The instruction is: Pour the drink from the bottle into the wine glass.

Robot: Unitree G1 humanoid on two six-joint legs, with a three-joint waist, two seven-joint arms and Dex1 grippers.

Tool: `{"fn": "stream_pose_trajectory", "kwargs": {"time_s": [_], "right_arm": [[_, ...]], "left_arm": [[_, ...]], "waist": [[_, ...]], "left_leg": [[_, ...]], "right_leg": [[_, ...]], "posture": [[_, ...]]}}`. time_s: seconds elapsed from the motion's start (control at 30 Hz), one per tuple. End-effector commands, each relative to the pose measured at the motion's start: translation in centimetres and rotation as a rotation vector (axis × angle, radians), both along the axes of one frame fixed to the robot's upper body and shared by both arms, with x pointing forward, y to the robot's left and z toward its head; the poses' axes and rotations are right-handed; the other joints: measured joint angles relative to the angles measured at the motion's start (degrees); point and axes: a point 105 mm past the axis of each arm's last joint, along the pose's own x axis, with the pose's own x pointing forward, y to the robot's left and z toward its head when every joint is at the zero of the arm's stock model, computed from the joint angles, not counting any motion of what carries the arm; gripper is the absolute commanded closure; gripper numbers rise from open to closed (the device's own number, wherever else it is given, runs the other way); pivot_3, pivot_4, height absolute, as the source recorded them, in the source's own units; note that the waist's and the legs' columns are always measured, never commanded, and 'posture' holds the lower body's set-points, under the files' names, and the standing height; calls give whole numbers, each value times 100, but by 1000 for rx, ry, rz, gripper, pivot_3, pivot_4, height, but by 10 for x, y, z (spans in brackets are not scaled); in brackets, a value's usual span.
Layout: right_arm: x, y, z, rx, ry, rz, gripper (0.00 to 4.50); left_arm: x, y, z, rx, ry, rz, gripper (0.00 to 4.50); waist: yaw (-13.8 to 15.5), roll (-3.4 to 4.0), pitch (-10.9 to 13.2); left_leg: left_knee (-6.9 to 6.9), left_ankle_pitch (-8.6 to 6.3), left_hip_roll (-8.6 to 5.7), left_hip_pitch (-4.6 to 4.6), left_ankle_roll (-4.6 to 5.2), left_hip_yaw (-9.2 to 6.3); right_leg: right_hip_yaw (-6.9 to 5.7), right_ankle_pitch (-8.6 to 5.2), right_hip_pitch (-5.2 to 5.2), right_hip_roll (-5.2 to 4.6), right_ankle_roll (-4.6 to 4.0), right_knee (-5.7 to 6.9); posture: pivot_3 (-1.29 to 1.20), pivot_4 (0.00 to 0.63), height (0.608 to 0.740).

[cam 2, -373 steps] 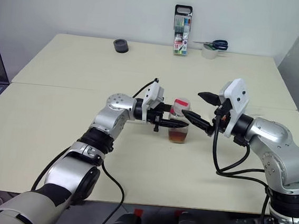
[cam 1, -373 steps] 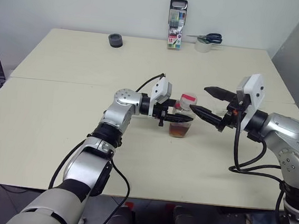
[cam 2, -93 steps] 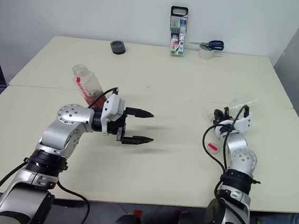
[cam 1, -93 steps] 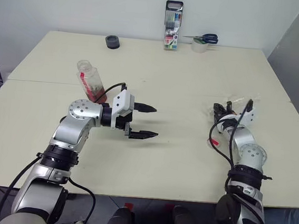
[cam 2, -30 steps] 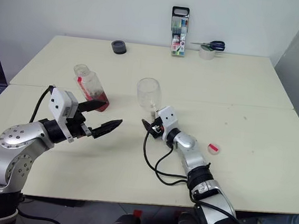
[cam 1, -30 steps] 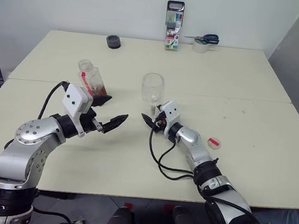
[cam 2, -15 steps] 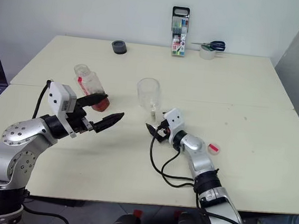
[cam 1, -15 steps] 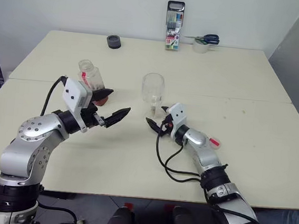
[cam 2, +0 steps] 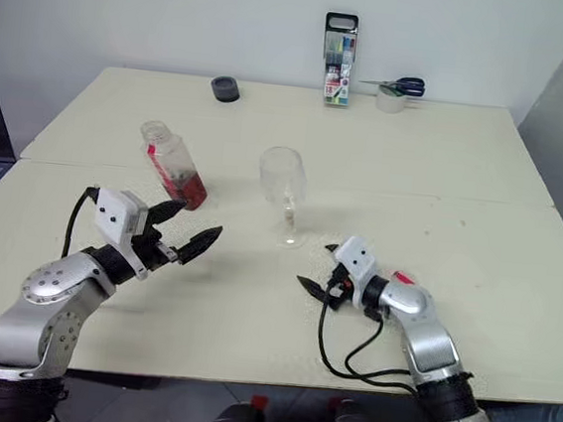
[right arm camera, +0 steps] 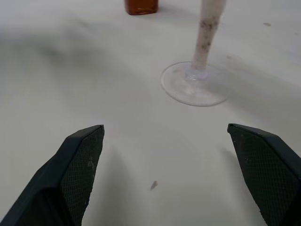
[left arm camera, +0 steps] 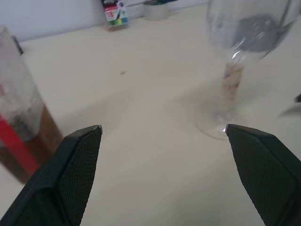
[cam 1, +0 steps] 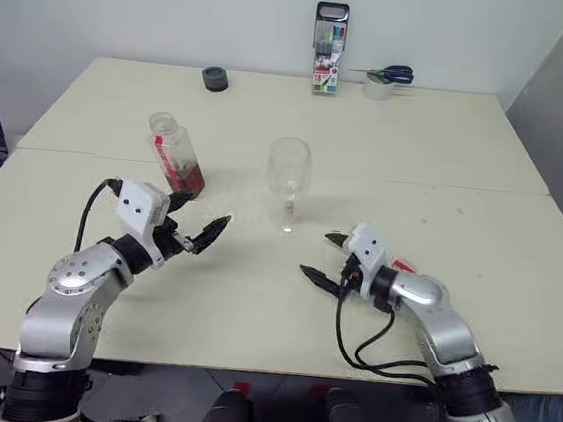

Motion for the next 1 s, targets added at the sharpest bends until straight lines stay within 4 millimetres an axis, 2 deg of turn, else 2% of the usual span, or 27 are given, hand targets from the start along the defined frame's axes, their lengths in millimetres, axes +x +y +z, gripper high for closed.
{"fn": "stream_pose_trajectory", "kwargs": {"time_s": [0.03,0.4,0.73,1.0], "right_arm": [[-18,0,32,23,-104,81,14],[-44,6,74,111,-89,187,14],[-48,11,75,107,-74,174,14],[-49,14,78,103,-78,182,14]], "left_arm": [[8,11,-2,5,-39,85,0],[38,44,-8,-1,-73,258,0],[54,59,-2,-7,-87,274,0],[70,63,5,10,-91,243,0]], "waist": [[2,-1,0],[46,-9,-3],[77,-10,-4],[83,-11,-4]], "left_leg": [[0,0,2,0,0,0],[3,0,0,-1,0,-2],[4,0,-3,-6,0,-6],[5,1,-3,-6,-1,-7]], "right_leg": [[-1,0,0,1,0,-2],[-6,0,4,0,0,-7],[-12,0,4,-3,0,-10],[-15,0,3,-3,1,-11]], "posture": [[0,150,740],[0,150,740],[0,150,740],[0,150,740]]}}
